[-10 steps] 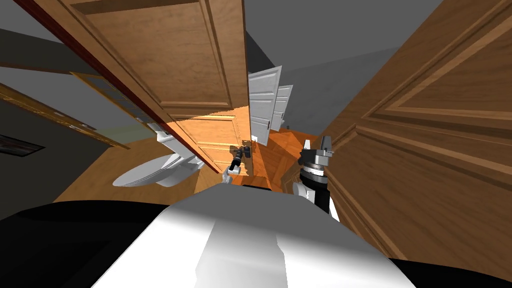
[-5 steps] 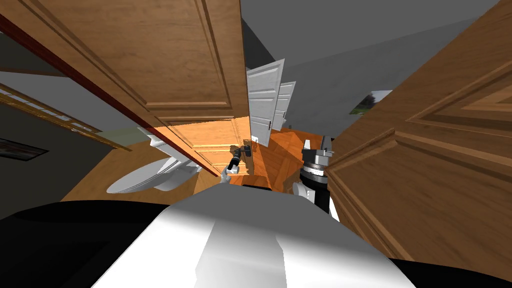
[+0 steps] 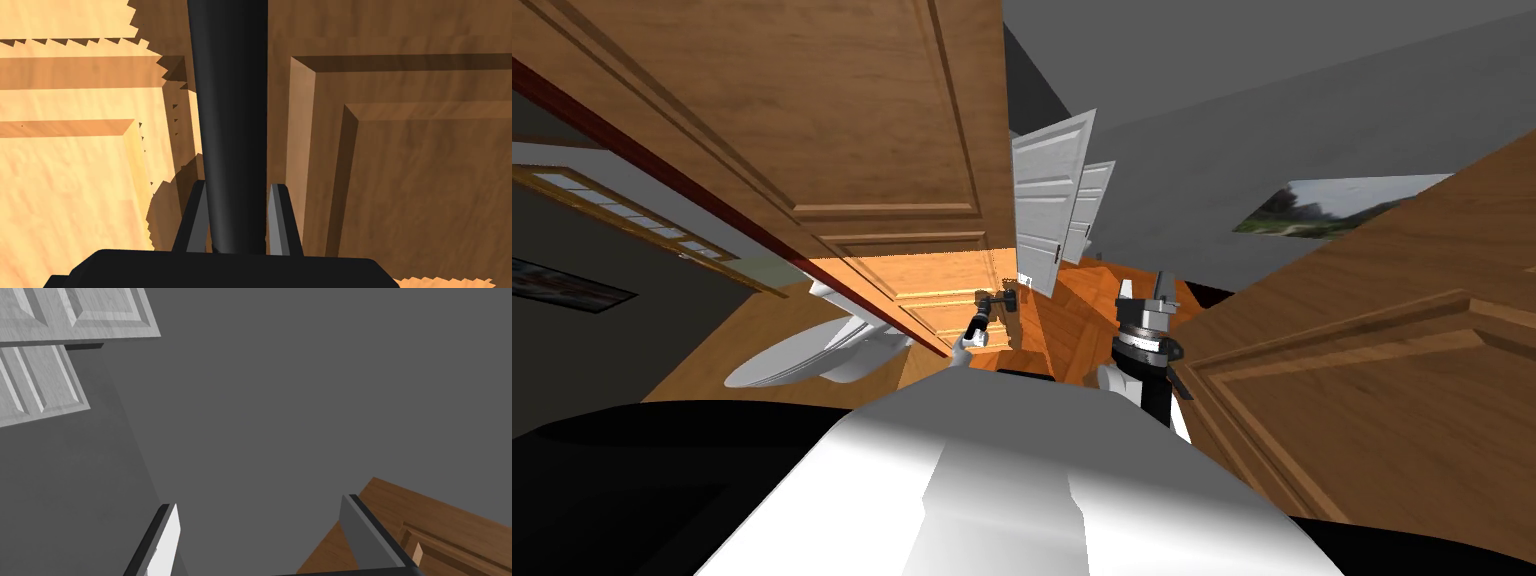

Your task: Push the door open

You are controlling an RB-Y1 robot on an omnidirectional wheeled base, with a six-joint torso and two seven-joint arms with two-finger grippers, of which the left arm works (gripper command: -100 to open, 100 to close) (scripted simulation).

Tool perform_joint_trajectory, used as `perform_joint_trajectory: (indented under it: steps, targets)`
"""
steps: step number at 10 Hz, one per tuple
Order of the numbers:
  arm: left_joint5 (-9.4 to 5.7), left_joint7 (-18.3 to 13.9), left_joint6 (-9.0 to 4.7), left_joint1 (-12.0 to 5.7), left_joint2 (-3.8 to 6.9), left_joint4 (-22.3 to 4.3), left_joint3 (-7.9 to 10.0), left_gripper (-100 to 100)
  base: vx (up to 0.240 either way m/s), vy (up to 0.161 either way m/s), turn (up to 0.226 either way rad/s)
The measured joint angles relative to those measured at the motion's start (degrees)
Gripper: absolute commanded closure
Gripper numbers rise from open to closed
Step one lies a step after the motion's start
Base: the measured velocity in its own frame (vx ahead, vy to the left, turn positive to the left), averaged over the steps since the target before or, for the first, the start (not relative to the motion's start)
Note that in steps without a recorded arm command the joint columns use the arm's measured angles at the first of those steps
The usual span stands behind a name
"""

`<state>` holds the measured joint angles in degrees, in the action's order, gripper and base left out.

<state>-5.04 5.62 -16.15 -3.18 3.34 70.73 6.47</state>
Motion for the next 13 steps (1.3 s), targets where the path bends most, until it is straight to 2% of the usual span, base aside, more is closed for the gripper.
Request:
perform_joint_trajectory:
  steps: [1,4,5,6,7,8,10,11,12,13]
  targets:
    - [-0.55,0.74,0.62,0.72,-0.02,1.32,0.25,100,0.153,-0.001,0.048]
    - [-2.19,2.32,0.35,0.35,0.29,0.74,1.11,100,0.132,-0.013,0.074]
    - [-2.71,3.08,0.36,0.32,-0.04,0.72,1.38,100,0.151,-0.024,0.073]
    - [-3.10,3.91,0.93,0.94,-0.51,1.85,1.65,100,0.125,-0.011,0.048]
    - [-3.39,4.63,0.58,0.91,-0.89,1.65,1.94,100,0.135,-0.029,0.051]
    - [-4.16,4.91,0.40,0.83,-0.48,1.35,2.09,100,0.105,-0.025,0.075]
    - [-4.99,5.65,-0.46,0.15,-0.57,0.19,2.79,100,0.101,-0.020,0.062]
    - [-5.26,5.98,-0.03,0.88,-0.55,1.45,3.13,100,0.130,-0.015,0.247]
    - [-5.93,6.72,0.33,1.25,-0.66,2.49,4.03,-100,0.060,-0.012,0.176]
    - [-6.02,6.92,0.21,0.62,-0.56,1.74,3.91,-100,-0.021,0.018,0.124]
